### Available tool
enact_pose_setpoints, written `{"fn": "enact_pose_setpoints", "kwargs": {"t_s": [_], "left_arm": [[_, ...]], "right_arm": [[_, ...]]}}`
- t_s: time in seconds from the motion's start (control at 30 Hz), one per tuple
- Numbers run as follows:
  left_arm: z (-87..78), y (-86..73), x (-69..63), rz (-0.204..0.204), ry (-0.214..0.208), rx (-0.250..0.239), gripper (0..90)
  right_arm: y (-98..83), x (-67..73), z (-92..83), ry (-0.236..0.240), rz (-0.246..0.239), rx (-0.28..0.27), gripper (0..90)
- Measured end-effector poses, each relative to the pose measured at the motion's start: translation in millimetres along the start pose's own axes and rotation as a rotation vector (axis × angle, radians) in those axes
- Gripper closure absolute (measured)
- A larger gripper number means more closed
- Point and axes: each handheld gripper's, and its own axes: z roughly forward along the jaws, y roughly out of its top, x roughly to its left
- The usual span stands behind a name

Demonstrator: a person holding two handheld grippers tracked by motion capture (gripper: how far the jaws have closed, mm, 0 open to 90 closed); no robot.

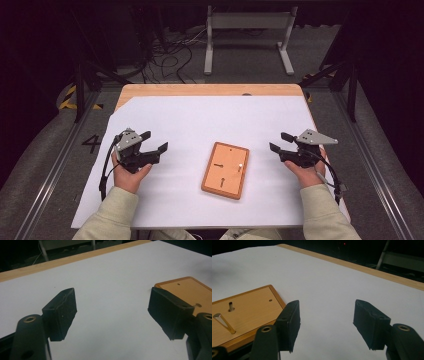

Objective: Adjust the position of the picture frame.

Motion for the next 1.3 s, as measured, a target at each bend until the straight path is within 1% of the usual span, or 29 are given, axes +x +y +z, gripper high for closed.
{"fn": "enact_pose_setpoints", "kwargs": {"t_s": [0.1, 0.2, 0.33, 0.47, 0.53, 0.63, 0.77, 0.8, 0.87, 0.93, 1.03, 1.07, 1.1, 1.13, 1.17, 1.2, 1.3], "left_arm": [[0.0, 0.1, -0.8, 0.004, 0.001, 0.008, 23.2], [0.3, 0.5, -1.0, -0.001, 0.000, 0.003, 23.4], [0.9, 0.7, -0.1, -0.007, -0.006, -0.003, 23.6], [0.7, 1.5, 0.3, -0.012, -0.008, -0.010, 23.9], [0.4, 1.7, -0.4, -0.008, -0.009, -0.005, 24.1], [0.4, 2.0, -1.8, -0.009, -0.010, -0.006, 24.8], [-0.3, 2.7, -3.4, -0.011, -0.012, 0.001, 25.6], [-1.3, 3.2, -5.5, -0.006, -0.019, 0.007, 26.2], [-2.4, 4.0, -9.8, 0.013, -0.030, 0.006, 28.8], [-3.3, 4.5, -12.7, 0.029, -0.037, 0.010, 29.9], [-4.7, 5.2, -14.5, 0.031, -0.054, 0.010, 32.4], [-5.6, 5.5, -14.6, 0.034, -0.055, 0.011, 32.4], [-6.1, 5.7, -14.8, 0.033, -0.054, 0.011, 32.4], [-6.1, 5.7, -14.8, 0.033, -0.054, 0.011, 32.4], [-7.0, 5.8, -14.9, 0.028, -0.057, 0.012, 32.4], [-7.3, 5.8, -14.8, 0.027, -0.057, 0.012, 32.4], [-8.0, 6.0, -14.4, 0.026, -0.060, 0.013, 32.5]], "right_arm": [[0.1, -1.1, -1.6, 0.003, 0.006, -0.003, 38.4], [0.2, -1.2, -2.9, 0.002, 0.010, 0.001, 38.3], [0.1, -1.6, -4.2, -0.005, 0.009, 0.003, 37.7], [0.7, 0.1, -6.3, -0.002, 0.008, 0.002, 37.5], [1.4, 0.4, -7.8, -0.004, -0.001, 0.001, 37.5], [2.9, 1.1, -9.8, 0.001, -0.001, -0.006, 38.1], [4.5, 2.9, -11.0, 0.005, -0.002, 0.019, 41.3], [6.3, 3.9, -12.5, 0.020, -0.008, 0.029, 46.3], [8.5, 5.7, -13.6, 0.037, -0.009, 0.053, 52.7], [10.1, 7.8, -14.6, 0.052, -0.024, 0.073, 61.2], [12.6, 11.0, -16.7, 0.083, -0.044, 0.093, 72.0], [13.5, 11.7, -17.1, 0.088, -0.050, 0.099, 74.9], [15.0, 12.9, -18.1, 0.104, -0.056, 0.108, 79.1], [15.0, 12.9, -18.1, 0.104, -0.056, 0.108, 79.1], [17.5, 15.1, -20.1, 0.115, -0.069, 0.118, 85.6], [18.4, 15.8, -20.7, 0.120, -0.073, 0.121, 88.9], [22.2, 18.5, -23.0, 0.144, -0.082, 0.133, 90.0]]}}
